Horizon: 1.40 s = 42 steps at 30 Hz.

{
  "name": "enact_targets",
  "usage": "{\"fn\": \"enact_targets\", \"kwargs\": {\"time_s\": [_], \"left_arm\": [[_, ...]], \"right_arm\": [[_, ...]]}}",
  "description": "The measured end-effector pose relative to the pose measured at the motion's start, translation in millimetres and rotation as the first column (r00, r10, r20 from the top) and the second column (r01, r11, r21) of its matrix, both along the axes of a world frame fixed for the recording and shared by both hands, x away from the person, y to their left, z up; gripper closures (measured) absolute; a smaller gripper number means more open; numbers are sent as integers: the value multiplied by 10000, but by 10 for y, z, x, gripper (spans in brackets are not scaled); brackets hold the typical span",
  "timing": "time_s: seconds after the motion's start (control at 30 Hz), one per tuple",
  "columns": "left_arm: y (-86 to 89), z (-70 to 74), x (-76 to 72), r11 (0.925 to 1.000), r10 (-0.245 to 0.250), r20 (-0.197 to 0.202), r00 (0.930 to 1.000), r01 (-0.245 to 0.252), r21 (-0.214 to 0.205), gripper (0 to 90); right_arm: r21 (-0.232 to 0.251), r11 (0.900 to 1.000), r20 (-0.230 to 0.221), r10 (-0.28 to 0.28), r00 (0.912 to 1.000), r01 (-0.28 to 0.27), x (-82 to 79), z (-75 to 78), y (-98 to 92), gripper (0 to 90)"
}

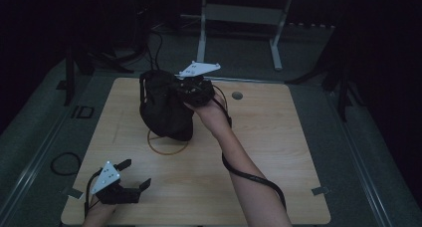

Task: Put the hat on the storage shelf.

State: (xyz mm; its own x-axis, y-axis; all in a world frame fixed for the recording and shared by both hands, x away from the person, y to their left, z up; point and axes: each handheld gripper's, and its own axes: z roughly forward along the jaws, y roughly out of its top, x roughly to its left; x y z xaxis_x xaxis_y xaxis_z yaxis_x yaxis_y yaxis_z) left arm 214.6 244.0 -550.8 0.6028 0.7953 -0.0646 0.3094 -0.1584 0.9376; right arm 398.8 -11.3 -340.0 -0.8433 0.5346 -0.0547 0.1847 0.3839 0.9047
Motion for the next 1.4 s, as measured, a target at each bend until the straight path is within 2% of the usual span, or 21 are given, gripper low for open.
{"fn": "enact_targets", "kwargs": {"time_s": [0.13, 0.2, 0.33, 0.53, 0.8, 1.2, 1.4], "left_arm": [[10, -6, 0, 10000, -2, -20, 10000, 2, -65, 22], [12, -9, 4, 10000, -19, -57, 10000, 18, -54, 22], [13, -9, 2, 9999, -75, -79, 9999, 74, -77, 22], [12, -9, 2, 9999, -91, -87, 9999, 90, -118, 22], [9, -7, 3, 9998, -103, -99, 9999, 101, -153, 22], [-12, -11, -4, 9998, -167, -120, 9998, 166, -120, 22], [-16, -9, -7, 9998, -161, -109, 9998, 160, -133, 22]], "right_arm": [[142, 9999, -147, 49, 9999, -47, 19, -29, 18, 855], [343, 9990, -328, 282, 9991, -271, 33, -42, 17, 771], [343, 9989, -445, 348, 9984, -333, 39, -98, 48, 643], [485, 9982, -639, 391, 9972, -360, 56, -111, 30, 586], [294, 9992, -572, 273, 9980, -256, 55, -117, 1, 546], [441, 9990, -608, 11, 9981, 16, 59, -131, -114, 496], [386, 9991, -435, -144, 9989, 161, 27, -127, -191, 409]]}}
